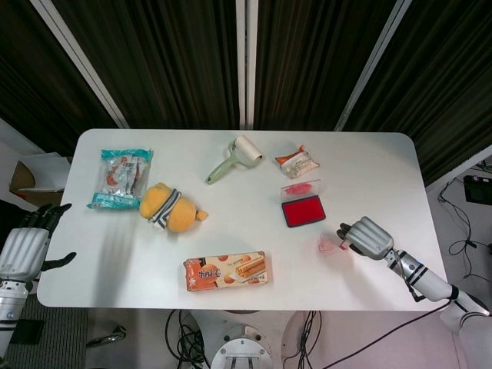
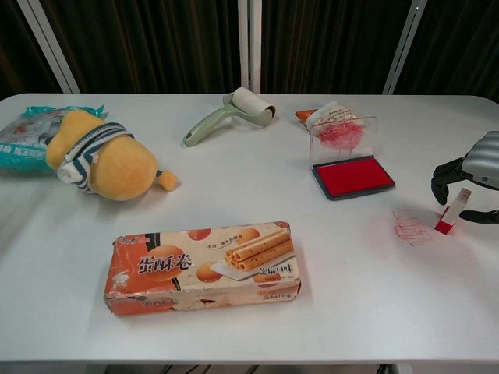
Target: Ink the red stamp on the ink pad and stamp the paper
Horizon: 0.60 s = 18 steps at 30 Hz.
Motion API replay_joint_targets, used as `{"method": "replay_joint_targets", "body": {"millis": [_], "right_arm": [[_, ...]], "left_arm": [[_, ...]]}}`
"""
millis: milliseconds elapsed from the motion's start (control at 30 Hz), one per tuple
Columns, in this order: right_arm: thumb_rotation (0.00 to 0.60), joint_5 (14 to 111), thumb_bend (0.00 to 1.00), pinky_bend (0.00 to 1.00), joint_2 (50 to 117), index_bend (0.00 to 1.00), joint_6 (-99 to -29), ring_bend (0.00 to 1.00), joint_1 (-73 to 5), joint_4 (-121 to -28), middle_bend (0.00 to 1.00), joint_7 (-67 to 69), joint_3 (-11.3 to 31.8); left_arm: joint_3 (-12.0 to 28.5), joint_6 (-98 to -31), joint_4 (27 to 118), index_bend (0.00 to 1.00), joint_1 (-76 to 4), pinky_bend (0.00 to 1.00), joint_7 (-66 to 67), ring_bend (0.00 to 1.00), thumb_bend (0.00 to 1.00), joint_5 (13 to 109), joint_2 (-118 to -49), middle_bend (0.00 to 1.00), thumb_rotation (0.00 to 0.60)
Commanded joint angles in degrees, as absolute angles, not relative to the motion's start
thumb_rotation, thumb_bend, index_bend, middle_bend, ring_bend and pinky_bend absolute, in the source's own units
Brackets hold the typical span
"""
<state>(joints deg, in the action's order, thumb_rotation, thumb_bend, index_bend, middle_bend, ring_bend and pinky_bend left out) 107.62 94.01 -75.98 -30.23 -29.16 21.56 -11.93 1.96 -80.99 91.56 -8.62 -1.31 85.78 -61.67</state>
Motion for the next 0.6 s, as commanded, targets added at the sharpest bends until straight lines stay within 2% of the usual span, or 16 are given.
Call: {"method": "replay_joint_targets", "body": {"millis": [33,600], "right_arm": [[0.6,107.5,0.24,1.0,94.3,0.51,-76.2,0.78,-30.1,-28.8,0.45,21.8,-12.1],[0.6,106.7,0.29,1.0,95.3,0.58,-75.5,0.78,-30.5,-27.9,0.5,22.8,-12.9]], "left_arm": [[1.9,-80.9,91.6,0.13,-8.7,0.21,-1.3,0.12,0.12,85.8,-61.6,0.18,0.6],[1.9,-80.8,91.5,0.13,-8.7,0.21,-1.9,0.12,0.12,85.6,-61.6,0.18,0.6]]}}
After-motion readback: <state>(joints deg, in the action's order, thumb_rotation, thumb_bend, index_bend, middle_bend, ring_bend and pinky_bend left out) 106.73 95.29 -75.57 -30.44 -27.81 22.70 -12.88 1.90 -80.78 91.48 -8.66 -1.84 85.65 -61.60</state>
